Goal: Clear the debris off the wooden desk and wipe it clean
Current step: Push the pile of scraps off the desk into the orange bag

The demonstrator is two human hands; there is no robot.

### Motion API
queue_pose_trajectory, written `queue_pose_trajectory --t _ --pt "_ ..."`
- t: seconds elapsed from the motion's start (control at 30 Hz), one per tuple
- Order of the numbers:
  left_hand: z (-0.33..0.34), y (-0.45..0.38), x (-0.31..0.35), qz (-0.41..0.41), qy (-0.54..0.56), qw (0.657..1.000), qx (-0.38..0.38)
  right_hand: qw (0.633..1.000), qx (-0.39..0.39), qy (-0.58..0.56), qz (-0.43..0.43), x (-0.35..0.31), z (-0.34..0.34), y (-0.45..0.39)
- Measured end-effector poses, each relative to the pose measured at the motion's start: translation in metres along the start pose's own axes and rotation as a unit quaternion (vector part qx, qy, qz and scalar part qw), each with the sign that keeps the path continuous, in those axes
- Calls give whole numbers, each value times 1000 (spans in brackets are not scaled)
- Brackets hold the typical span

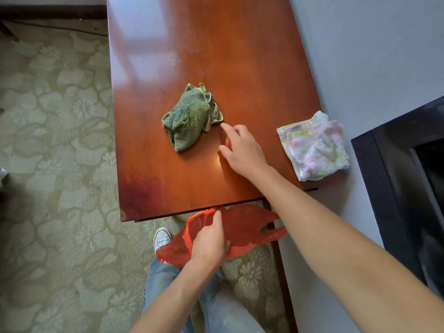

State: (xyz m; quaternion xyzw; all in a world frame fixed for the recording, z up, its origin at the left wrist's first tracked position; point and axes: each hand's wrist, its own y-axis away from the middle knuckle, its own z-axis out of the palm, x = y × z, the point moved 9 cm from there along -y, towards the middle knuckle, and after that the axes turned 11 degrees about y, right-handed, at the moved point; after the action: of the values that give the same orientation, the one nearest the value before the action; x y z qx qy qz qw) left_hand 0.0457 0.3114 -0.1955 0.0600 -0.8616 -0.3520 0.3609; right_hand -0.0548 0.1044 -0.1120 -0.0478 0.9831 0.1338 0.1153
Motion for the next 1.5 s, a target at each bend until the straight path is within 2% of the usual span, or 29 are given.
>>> queue_pose_trajectory --t 0.1,0.2,0.33,0.4,0.43,0.5,0.57,0.63,0.7,0.73,0.87,0.93,1.03,1.1,1.17,1.2,1.23,1.27,1.33,1.4,1.5 --pt "-1 -1 0 2 5 1000 -5 999 36 4 -13 -4 13 16" --pt "-1 -2 0 8 12 1000 -6 994 105 -24 -26 0 23 91" --pt "0 0 3 22 22 999 -21 995 69 -40 -58 11 48 190" --pt "-3 3 6 27 15 999 -27 992 103 -68 4 34 50 216" --pt "-4 5 9 33 11 999 -32 986 129 -77 77 53 49 224" --pt "-5 9 14 54 6 997 -50 946 124 -76 290 106 62 236" --pt "-5 7 15 72 1 995 -68 870 13 -107 481 153 107 244" --pt "-4 2 13 82 -4 993 -80 798 -83 -244 545 174 168 241" --pt "-2 -3 11 104 -16 991 -86 742 -92 -383 543 184 228 231" --pt "0 -4 11 117 -18 989 -92 730 -79 -411 541 183 245 230" --pt "11 -16 -2 161 -29 979 -120 747 -39 -369 552 132 206 247" --pt "23 -29 -7 179 -59 975 -121 753 -50 -383 532 111 204 259" --pt "56 -44 -4 198 -70 965 -155 775 -137 -434 438 74 223 271" --pt "82 -54 -3 195 -44 965 -171 783 -232 -445 369 43 246 277" --pt "110 -63 -4 197 -32 961 -189 842 -264 -336 331 35 272 279" --pt "123 -66 -4 209 -37 957 -198 867 -257 -256 342 39 281 279" --pt "139 -70 -6 224 -49 951 -206 873 -220 -214 379 51 289 279" --pt "150 -71 -6 249 -64 943 -211 861 -159 -222 429 65 293 280" --pt "163 -68 -5 310 -104 919 -221 812 -68 -275 511 91 300 287" --pt "171 -68 -8 360 -127 898 -216 773 -46 -317 548 116 320 293" --pt "161 -71 -19 405 -139 888 -170 767 -30 -316 558 150 336 293"
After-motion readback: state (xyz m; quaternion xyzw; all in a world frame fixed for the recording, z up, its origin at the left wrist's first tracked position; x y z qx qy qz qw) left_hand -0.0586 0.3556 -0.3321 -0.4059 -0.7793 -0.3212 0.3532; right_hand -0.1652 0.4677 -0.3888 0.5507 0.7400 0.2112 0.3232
